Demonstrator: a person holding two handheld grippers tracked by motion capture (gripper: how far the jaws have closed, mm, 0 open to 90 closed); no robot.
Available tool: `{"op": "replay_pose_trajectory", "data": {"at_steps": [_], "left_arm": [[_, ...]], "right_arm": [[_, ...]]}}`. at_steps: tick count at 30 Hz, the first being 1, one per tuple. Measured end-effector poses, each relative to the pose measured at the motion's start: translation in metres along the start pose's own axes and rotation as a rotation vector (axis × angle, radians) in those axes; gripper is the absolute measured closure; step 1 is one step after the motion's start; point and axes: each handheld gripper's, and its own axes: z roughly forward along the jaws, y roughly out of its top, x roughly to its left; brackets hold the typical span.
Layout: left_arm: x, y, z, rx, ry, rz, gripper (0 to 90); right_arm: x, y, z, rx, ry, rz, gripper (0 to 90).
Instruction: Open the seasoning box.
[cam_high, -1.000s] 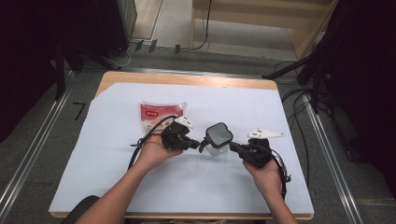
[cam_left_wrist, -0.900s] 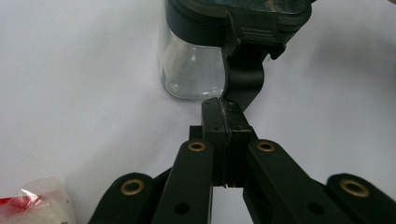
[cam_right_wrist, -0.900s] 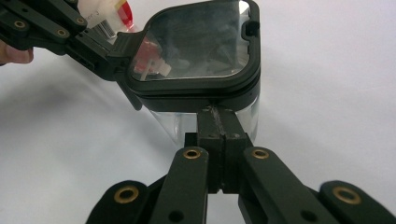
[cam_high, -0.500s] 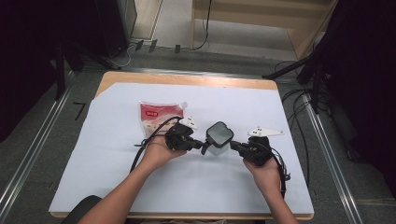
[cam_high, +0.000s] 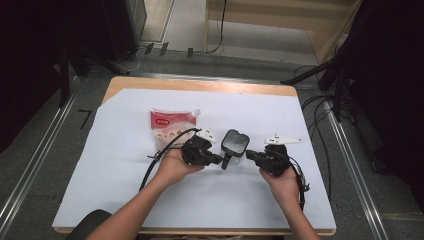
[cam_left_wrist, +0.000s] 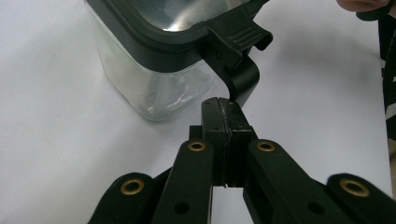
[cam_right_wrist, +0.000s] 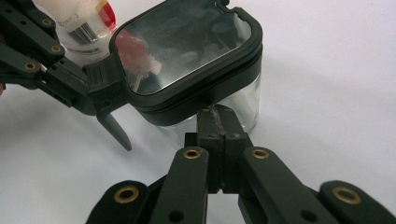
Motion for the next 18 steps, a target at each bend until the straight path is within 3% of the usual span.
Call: {"op": "replay_pose_trajectory", "data": {"at_steps": [18], "left_arm": [[-0.013,0.005,0.016,-0.025,0.033,0.019,90.0]], "right_arm": [[-0.007,0.005,0.01,0.005,0.005,0.002,90.0]]}}
